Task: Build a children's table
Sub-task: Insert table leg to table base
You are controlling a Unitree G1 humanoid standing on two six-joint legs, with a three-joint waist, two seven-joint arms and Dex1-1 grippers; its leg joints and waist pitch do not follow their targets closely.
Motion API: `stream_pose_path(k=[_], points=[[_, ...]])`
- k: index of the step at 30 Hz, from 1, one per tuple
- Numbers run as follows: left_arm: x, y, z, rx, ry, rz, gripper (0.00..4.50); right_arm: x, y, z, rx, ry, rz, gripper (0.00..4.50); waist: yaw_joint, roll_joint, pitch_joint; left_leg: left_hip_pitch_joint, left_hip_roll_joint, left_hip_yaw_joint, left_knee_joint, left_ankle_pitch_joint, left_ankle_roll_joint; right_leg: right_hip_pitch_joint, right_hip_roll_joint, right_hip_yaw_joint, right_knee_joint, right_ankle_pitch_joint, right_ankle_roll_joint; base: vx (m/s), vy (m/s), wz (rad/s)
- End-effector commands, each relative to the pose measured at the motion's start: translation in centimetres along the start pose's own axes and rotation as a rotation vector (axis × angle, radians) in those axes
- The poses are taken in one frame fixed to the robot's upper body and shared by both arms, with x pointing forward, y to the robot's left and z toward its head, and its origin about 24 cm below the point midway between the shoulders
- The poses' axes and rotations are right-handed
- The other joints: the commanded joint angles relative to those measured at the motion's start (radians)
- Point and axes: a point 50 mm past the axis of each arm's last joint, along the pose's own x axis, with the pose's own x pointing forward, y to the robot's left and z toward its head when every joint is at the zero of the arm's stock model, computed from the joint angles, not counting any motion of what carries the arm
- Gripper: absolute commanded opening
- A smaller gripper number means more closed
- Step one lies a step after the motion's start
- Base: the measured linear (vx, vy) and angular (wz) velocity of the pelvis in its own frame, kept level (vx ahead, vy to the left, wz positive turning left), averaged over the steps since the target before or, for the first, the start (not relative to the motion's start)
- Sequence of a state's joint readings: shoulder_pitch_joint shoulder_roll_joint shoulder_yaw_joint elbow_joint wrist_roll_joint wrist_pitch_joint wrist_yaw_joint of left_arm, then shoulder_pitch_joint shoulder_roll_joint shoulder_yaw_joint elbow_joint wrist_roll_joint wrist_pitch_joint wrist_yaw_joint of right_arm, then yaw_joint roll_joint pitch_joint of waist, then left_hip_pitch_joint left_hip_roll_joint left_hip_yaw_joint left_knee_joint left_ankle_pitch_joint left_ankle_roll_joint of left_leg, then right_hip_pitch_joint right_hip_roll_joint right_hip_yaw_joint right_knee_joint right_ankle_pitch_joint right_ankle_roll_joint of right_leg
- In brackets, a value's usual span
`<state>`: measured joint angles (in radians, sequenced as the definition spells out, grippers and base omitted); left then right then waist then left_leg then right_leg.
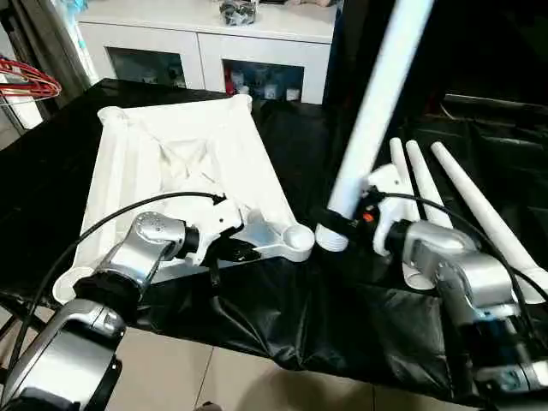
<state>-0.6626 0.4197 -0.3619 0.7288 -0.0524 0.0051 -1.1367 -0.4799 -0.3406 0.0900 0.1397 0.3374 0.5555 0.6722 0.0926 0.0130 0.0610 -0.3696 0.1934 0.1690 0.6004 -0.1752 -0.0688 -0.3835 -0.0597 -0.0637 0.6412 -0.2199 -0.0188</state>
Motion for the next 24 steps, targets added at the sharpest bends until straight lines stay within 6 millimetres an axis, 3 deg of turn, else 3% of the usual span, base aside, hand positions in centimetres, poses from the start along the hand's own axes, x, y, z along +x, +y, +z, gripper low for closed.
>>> stream_pose_path(k=[1, 4, 5, 11, 12, 14, 15, 19, 21, 24], points=[[1.2, -0.9, 1.4, 0.037, -0.066, -0.05, 0.0, 0.2, 0.2, 0.7, -0.039, 0.0, 0.021, 1.93, -0.002, 0.002, -0.074, 0.014, 0.039, -0.008, -0.066, -0.154, -0.006, 0.051, -0.083, 0.056, -0.074, -0.019, -0.237, 0.0, 0.0, 0.0], [1.6, -1.3, 1.7, 0.041, -0.079, -0.053, 0.0, 0.4, 0.2, 0.7, -0.04, 0.004, 0.029, 1.93, 0.0, -0.001, -0.072, 0.012, 0.037, -0.008, -0.067, -0.158, -0.005, 0.051, -0.084, 0.056, -0.078, -0.058, -0.226, 0.0, 0.0, 0.0], [1.6, -1.6, 1.9, 0.045, -0.082, -0.059, 0.0, 0.5, 0.4, 0.7, -0.042, 0.009, 0.036, 1.93, 0.0, 0.005, -0.072, 0.013, 0.038, -0.008, -0.067, -0.161, -0.008, 0.05, -0.084, 0.057, -0.077, -0.07, -0.222, 0.0, 0.0, 0.0], [1.3, -1.3, 2.1, 0.041, -0.07, -0.034, 0.0, 1.2, 0.8, 0.0, -0.057, 0.066, 0.077, 1.93, -0.005, 0.007, -0.072, 0.011, 0.033, -0.008, -0.065, -0.16, -0.011, 0.051, -0.08, 0.057, -0.08, -0.08, -0.214, 0.0, 0.0, 0.0], [1.1, -1.3, 1.9, 0.039, -0.059, -0.034, 0.0, 1.3, 0.9, -0.3, -0.057, 0.077, 0.085, 1.93, -0.006, -0.003, -0.073, 0.01, 0.033, -0.008, -0.065, -0.151, -0.005, 0.052, -0.08, 0.056, -0.079, -0.075, -0.213, 0.0, 0.0, 0.0], [1.0, -1.4, 1.6, 0.04, -0.045, -0.03, 0.0, 1.4, 1.0, -0.6, -0.043, 0.084, 0.093, 1.93, -0.007, 0.0, -0.072, 0.01, 0.035, -0.008, -0.065, -0.146, 0.002, 0.05, -0.082, 0.056, -0.079, -0.08, -0.213, 0.0, 0.0, 0.0], [0.9, -1.4, 1.6, 0.036, -0.04, -0.027, 0.0, 1.5, 1.1, -0.9, -0.033, 0.091, 0.097, 1.93, -0.005, -0.011, -0.071, 0.008, 0.036, -0.008, -0.067, -0.141, 0.006, 0.051, -0.084, 0.056, -0.077, -0.089, -0.212, 0.0, 0.0, 0.0], [0.5, -1.5, 1.7, 0.01, -0.047, -0.029, 0.0, 1.7, 1.1, -1.1, -0.032, 0.104, 0.102, 1.93, -0.005, -0.004, -0.071, 0.009, 0.037, -0.008, -0.067, -0.132, 0.007, 0.048, -0.083, 0.055, -0.078, -0.084, -0.209, 0.0, 0.0, 0.0], [0.2, -1.5, 1.5, 0.014, -0.041, -0.029, 0.0, 1.8, 1.1, -1.1, -0.02, 0.097, 0.1, 1.93, -0.005, 0.006, -0.072, 0.008, 0.035, -0.008, -0.065, -0.134, 0.005, 0.047, -0.082, 0.055, -0.077, -0.072, -0.212, 0.0, 0.0, 0.0], [0.1, -1.4, 1.6, 0.01, -0.052, -0.03, 0.0, 2.1, 0.8, -1.5, 0.01, 0.09, 0.086, 1.93, -0.007, 0.005, -0.071, 0.009, 0.034, -0.008, -0.067, -0.15, -0.003, 0.047, -0.081, 0.055, -0.079, -0.065, -0.218, 0.0, 0.0, 0.0]])
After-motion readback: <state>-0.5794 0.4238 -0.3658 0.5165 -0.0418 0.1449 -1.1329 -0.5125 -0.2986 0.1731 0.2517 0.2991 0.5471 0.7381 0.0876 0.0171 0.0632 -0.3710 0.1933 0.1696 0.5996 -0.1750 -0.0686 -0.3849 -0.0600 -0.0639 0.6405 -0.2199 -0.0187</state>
